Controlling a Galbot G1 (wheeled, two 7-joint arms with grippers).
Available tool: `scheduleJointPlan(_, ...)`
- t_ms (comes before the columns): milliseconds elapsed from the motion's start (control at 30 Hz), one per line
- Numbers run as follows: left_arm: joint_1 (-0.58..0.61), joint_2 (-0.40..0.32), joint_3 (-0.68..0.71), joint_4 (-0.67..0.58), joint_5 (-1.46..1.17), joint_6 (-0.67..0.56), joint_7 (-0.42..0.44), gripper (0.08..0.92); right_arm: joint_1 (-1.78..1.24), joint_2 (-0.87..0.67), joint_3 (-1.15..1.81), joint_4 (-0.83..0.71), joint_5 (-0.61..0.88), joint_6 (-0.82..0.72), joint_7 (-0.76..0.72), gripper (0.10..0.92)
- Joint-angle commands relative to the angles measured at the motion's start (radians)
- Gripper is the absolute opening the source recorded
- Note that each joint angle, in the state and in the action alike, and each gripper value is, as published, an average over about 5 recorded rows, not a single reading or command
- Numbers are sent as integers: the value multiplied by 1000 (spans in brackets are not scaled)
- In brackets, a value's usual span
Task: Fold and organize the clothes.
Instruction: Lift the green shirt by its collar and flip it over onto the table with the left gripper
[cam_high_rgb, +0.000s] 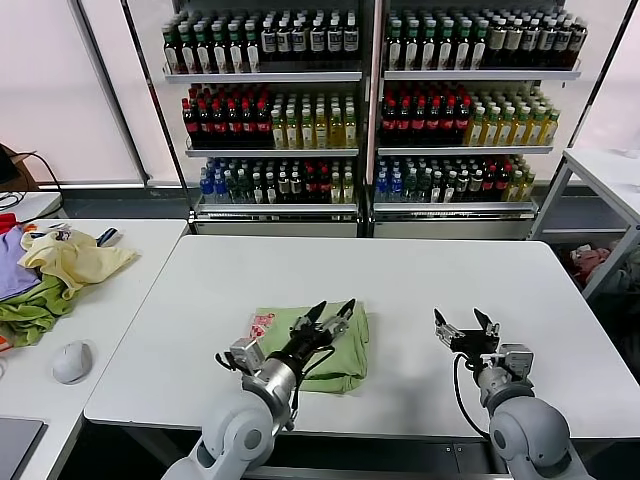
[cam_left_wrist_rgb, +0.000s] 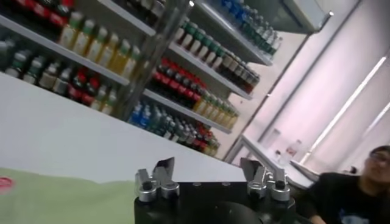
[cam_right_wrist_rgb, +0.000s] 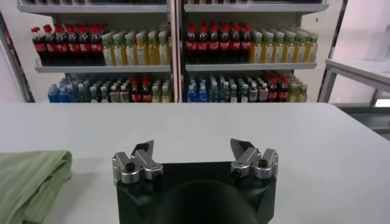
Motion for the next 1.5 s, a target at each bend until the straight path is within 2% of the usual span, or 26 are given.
scheduleJointPlan(33, 100, 66, -162, 44, 273, -90, -60, 782, 3, 0, -1, -5, 1, 2, 0, 823)
scheduleJointPlan(233, 124, 92, -201, 143, 421, -57, -143, 822, 3, 3, -9, -3, -3, 4, 0, 823)
scheduleJointPlan(633, 120, 51, -116, 183, 430, 62, -148, 810, -16, 10, -10, 22, -12, 3, 1, 823)
scheduleJointPlan(867, 146, 41, -106, 167, 407, 91, -147, 628, -13, 5, -8, 29, -10, 3, 2, 823)
scheduleJointPlan(1133, 130, 38, -138, 174, 297, 51, -135, 403, -13, 6, -9, 33, -10, 2, 2, 823)
scheduleJointPlan(1400, 133, 75, -273, 93, 84, -2, -104, 162, -10, 5, -11, 34, -10, 3, 2, 823)
scheduleJointPlan(1500, 141, 102, -371, 47, 4, -7, -102, 127, -7, 6, -14, 33, -10, 3, 2, 823)
